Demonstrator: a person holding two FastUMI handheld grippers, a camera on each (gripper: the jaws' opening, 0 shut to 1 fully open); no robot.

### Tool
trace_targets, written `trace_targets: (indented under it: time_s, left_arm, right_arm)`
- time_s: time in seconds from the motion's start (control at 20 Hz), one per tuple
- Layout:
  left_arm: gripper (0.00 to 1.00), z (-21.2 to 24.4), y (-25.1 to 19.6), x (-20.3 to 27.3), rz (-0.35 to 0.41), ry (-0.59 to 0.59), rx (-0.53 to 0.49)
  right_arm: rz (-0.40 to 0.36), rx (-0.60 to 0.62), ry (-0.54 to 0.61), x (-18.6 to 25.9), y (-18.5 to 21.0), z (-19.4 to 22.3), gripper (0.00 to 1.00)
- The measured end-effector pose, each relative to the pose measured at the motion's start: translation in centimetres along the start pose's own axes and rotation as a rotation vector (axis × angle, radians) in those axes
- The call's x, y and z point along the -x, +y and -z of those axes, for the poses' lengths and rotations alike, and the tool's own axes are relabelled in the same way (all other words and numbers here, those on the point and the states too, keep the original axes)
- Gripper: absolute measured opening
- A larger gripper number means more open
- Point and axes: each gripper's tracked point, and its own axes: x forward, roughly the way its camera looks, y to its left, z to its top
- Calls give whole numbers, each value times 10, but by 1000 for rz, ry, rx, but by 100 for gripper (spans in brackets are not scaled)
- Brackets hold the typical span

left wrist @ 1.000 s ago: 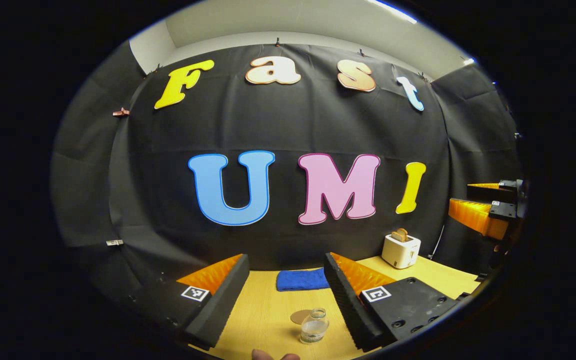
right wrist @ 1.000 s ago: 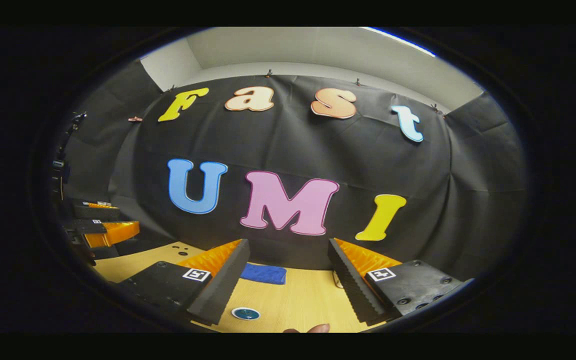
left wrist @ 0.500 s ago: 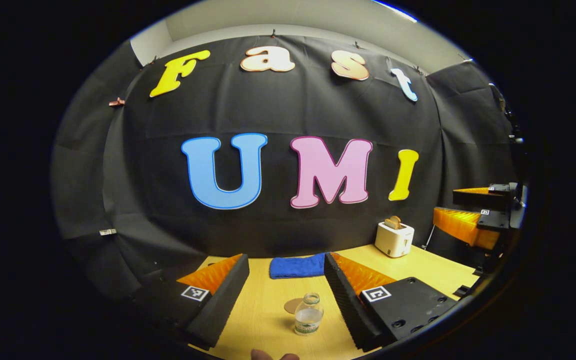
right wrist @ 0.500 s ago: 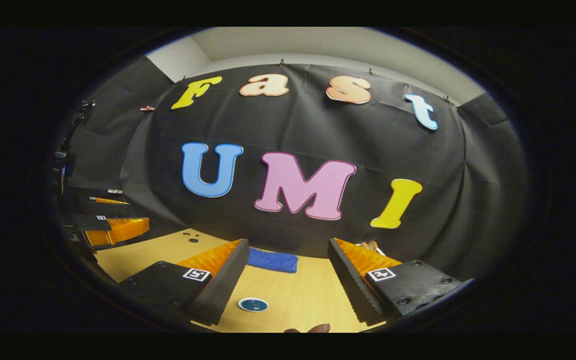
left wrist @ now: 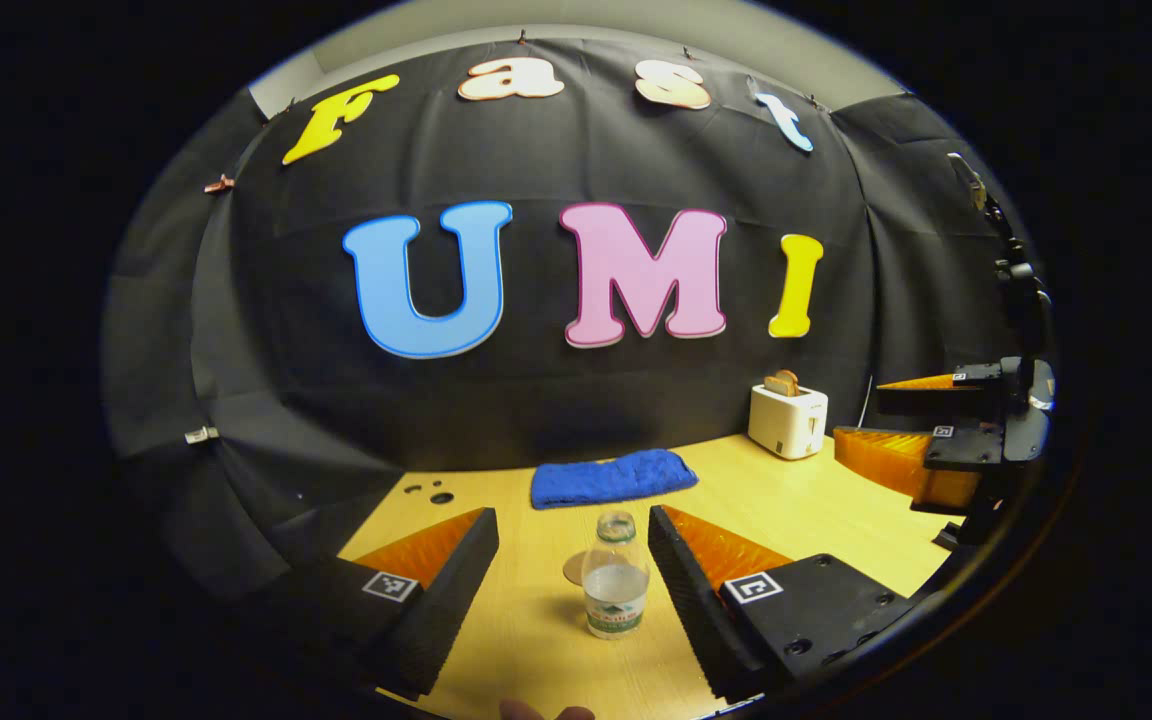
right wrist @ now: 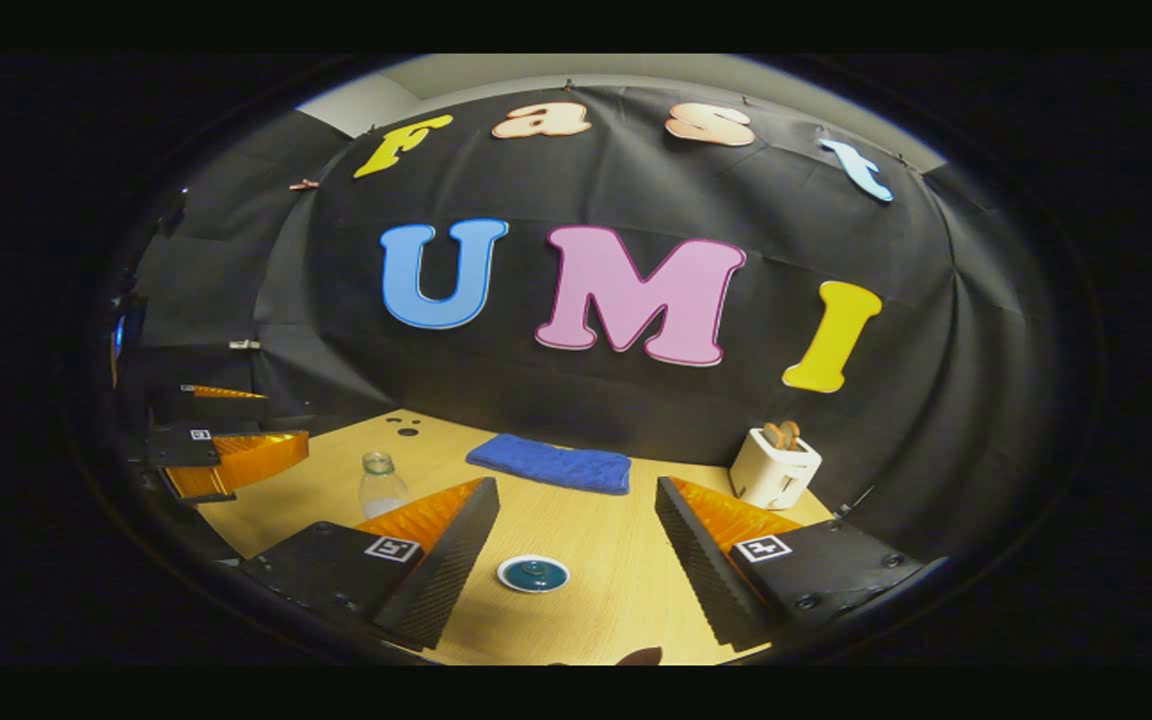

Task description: Open the teacup lid with one hand, grasp the water bottle and pour water into the teacup with the other hand; after pouring, place the water bottle on the coaster and then close the teacup lid.

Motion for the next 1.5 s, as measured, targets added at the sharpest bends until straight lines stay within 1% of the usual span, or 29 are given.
trace_targets:
  time_s: [0.15, 0.35, 0.55, 0.6, 0.65, 0.9, 0.95, 1.05, 1.1, 1.2, 1.3, 1.35, 1.45, 1.5]
  left_arm:
    - [96, 33, -7, -14, 8, 39, 8]
    - [96, 67, -7, -38, -3, 68, 13]
    - [96, 96, -11, -60, -2, 69, -3]
    - [92, 102, -13, -65, 2, 72, 0]
    - [96, 108, -17, -69, 8, 73, 6]
    - [96, 126, -35, -87, 30, 82, 13]
    - [96, 130, -37, -90, 33, 83, 14]
    - [96, 135, -40, -97, 35, 86, 12]
    - [96, 136, -40, -100, 31, 87, 12]
    - [96, 140, -39, -105, 27, 96, 26]
    - [96, 144, -38, -109, 21, 103, 38]
    - [96, 145, -37, -110, 18, 104, 40]
    - [96, 147, -37, -112, 17, 108, 45]
    - [96, 147, -36, -113, 18, 110, 47]
  right_arm:
    - [-19, -32, 49, -18, 6, 36, 98]
    - [-14, -43, 79, -42, 3, 77, 97]
    - [-49, -36, 116, -61, 12, 123, 97]
    - [-56, -36, 127, -65, 14, 133, 97]
    - [-66, -35, 138, -69, 17, 142, 96]
    - [-105, -2, 168, -86, 29, 166, 93]
    - [-115, -13, 179, -89, 33, 169, 87]
    - [-126, -33, 187, -95, 40, 171, 78]
    - [-127, -35, 191, -97, 41, 173, 76]
    - [-134, -45, 205, -100, 43, 178, 70]
    - [-127, -55, 225, -103, 41, 182, 61]
    - [-124, -61, 224, -103, 40, 182, 54]
    - [-132, -72, 223, -101, 44, 180, 51]
    - [-143, -74, 221, -101, 46, 179, 39]
